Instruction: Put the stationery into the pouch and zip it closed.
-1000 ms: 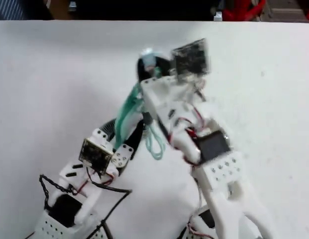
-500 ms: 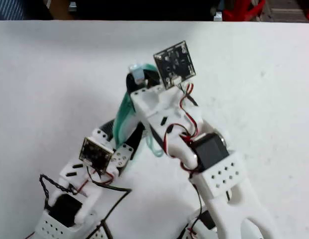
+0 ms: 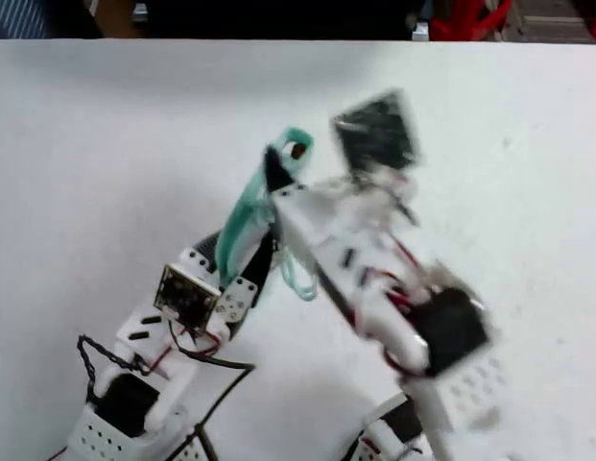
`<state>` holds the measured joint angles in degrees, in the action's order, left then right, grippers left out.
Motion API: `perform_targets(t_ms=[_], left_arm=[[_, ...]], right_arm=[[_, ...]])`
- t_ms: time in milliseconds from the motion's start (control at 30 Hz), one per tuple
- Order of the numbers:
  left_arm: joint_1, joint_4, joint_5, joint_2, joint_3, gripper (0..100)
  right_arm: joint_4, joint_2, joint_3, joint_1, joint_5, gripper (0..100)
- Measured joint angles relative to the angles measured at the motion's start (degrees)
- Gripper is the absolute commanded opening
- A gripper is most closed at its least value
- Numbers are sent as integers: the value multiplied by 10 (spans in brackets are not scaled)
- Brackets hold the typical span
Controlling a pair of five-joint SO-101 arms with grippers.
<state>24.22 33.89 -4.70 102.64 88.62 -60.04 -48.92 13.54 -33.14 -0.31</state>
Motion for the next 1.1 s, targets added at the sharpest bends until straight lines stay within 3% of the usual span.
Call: perform_targets(t_ms=[233,467,700,767,833,867,933,1000,1100], left_arm=[[0,0,0,0,0,90],[0,0,0,0,0,135],[-4,0,0,0,0,135],[-7,0,0,0,0,135],[-12,0,0,0,0,135],[-17,0,0,0,0,135],[-28,0,0,0,0,139],[-44,4,3,-1,-8,146],[-91,33,49,-2,-45,211]], right_arm=[[-120,-6,-17,9,7,262],[-167,10,34,-98,162,262],[-73,13,124,-97,182,254],[-34,13,146,-79,184,176],[-6,13,159,-64,184,22],[5,13,161,-60,184,5],[18,13,161,-53,183,43],[18,1,156,-52,183,13],[16,-49,116,-54,183,18]])
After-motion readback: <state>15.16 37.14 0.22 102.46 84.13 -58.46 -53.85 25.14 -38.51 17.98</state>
